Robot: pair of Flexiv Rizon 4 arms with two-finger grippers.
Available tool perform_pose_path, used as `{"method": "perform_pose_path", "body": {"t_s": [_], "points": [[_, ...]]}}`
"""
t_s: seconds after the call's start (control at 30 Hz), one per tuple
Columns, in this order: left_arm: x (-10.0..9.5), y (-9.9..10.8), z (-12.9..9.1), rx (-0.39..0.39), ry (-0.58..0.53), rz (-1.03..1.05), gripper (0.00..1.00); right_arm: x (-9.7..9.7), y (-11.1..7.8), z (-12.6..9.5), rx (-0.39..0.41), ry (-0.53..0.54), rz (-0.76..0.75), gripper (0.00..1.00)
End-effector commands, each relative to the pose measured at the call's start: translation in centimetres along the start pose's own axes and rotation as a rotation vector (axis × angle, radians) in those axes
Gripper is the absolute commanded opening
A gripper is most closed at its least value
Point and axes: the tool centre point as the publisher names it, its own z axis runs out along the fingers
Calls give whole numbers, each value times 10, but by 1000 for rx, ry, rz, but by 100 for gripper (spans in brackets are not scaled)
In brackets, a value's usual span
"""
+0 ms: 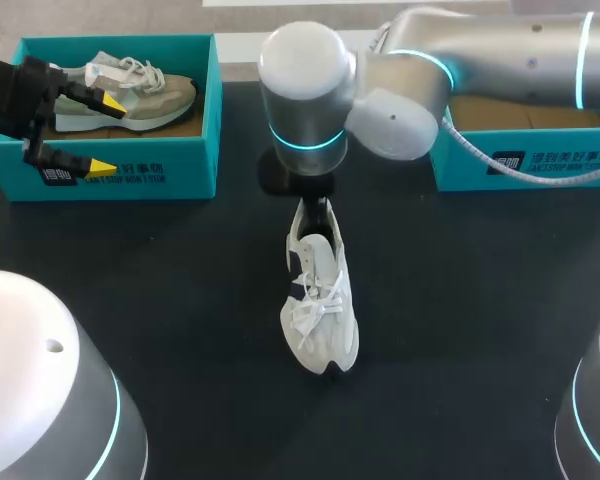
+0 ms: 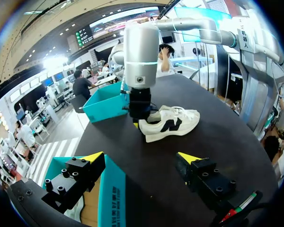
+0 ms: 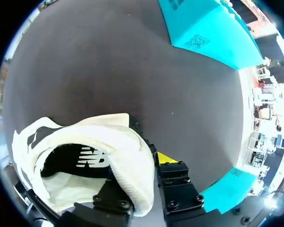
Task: Take the shoe out of the shoebox, open the shoe tongue, remove and reinsert the insole, then place the shoe into the shoebox
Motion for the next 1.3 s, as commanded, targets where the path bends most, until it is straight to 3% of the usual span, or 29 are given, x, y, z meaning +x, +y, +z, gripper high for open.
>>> {"method": "perform_pose_path", "body": {"t_s": [0.03,0.17,0.3,0.4,0.53,0.63,1.1,1.2,1.3], "points": [[0,0,-1,-4,2,-1,100,-7,-13,-39,-45,23,31,0],[0,0,-1,-4,2,-1,100,-25,-24,-87,-76,81,60,0],[0,0,-1,-4,2,-1,100,-52,-38,-142,-101,61,112,0],[0,0,-1,-4,2,-1,100,-66,-43,-172,-157,52,103,0],[0,0,-1,-4,2,-1,100,-87,-53,-198,-161,38,84,0],[0,0,-1,-4,2,-1,100,-101,-64,-208,-139,13,95,0],[0,0,-1,-4,2,-1,100,-101,-64,-208,-139,13,95,0],[0,0,-1,-4,2,-1,100,-124,-88,-204,-88,-32,76,0],[0,0,-1,-4,2,-1,100,-153,-128,-196,-26,-61,56,0]]}}
